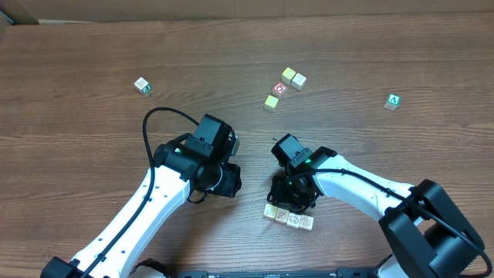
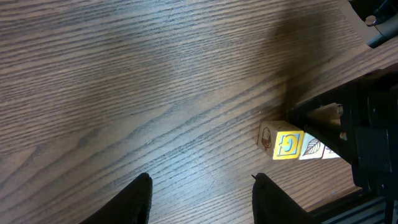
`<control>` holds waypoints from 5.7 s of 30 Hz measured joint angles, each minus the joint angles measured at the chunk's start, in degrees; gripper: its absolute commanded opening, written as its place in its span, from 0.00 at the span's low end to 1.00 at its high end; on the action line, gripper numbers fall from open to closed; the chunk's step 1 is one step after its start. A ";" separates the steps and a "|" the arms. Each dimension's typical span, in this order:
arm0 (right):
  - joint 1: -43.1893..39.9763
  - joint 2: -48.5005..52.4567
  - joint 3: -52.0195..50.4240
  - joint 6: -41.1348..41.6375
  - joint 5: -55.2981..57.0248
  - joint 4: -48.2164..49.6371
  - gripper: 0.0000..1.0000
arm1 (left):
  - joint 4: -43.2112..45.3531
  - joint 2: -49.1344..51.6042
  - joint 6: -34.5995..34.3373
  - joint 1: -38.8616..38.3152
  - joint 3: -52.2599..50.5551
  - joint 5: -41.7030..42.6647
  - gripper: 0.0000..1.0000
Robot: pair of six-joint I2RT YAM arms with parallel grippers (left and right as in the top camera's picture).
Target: Flip 4 blocks
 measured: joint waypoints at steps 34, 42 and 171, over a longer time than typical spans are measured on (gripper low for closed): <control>0.00 0.00 0.00 -0.63 -0.46 2.64 0.04 | -0.02 0.00 0.22 0.00 0.00 0.00 0.47; 0.00 0.00 0.00 -0.61 -0.46 2.64 0.04 | -0.07 0.00 0.24 0.00 0.00 0.00 0.49; -10.16 -41.07 -9.44 6.91 1.38 -32.35 0.52 | 0.02 0.00 2.08 0.00 -0.44 0.24 0.04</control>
